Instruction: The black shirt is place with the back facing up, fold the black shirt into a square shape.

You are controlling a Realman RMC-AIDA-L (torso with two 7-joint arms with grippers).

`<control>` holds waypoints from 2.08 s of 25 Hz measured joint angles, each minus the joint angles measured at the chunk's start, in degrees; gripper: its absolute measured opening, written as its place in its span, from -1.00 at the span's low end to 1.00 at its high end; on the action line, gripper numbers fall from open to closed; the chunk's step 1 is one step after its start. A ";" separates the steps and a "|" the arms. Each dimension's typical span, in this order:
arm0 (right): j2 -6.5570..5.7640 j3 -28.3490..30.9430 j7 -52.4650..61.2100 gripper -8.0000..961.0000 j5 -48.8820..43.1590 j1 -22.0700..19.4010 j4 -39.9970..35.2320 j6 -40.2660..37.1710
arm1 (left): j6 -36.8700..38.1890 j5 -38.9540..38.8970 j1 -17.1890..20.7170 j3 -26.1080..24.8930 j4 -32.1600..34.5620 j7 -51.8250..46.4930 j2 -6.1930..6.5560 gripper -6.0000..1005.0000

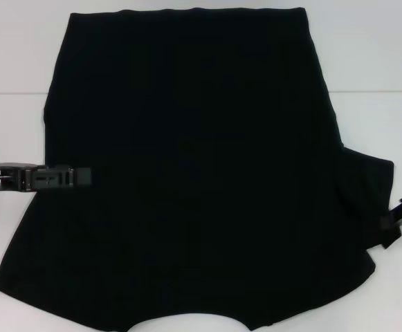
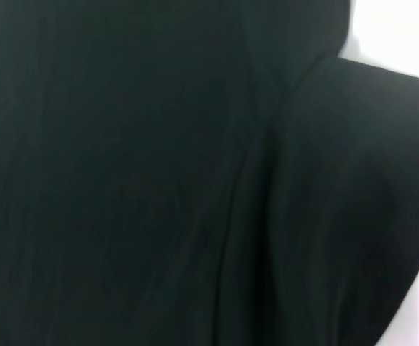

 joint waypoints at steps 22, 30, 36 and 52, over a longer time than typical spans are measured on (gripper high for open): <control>-3.80 2.57 1.47 -0.88 4.08 6.26 -2.59 -0.87 | 0.02 -3.73 2.56 -0.55 0.01 0.18 -0.82 0.45; -0.95 -10.33 -0.51 -0.85 3.49 11.66 -2.78 -0.90 | -0.18 -4.44 2.65 -0.66 -0.12 0.18 -0.68 0.44; -0.01 -20.78 -1.13 -0.82 3.04 13.12 -2.87 -1.12 | -0.74 -4.46 3.15 -1.90 -0.16 0.26 -0.73 0.44; 2.53 -27.10 -1.93 -0.76 2.77 15.64 -1.65 1.94 | -2.13 -4.60 2.86 -2.95 -1.51 0.83 -0.27 0.45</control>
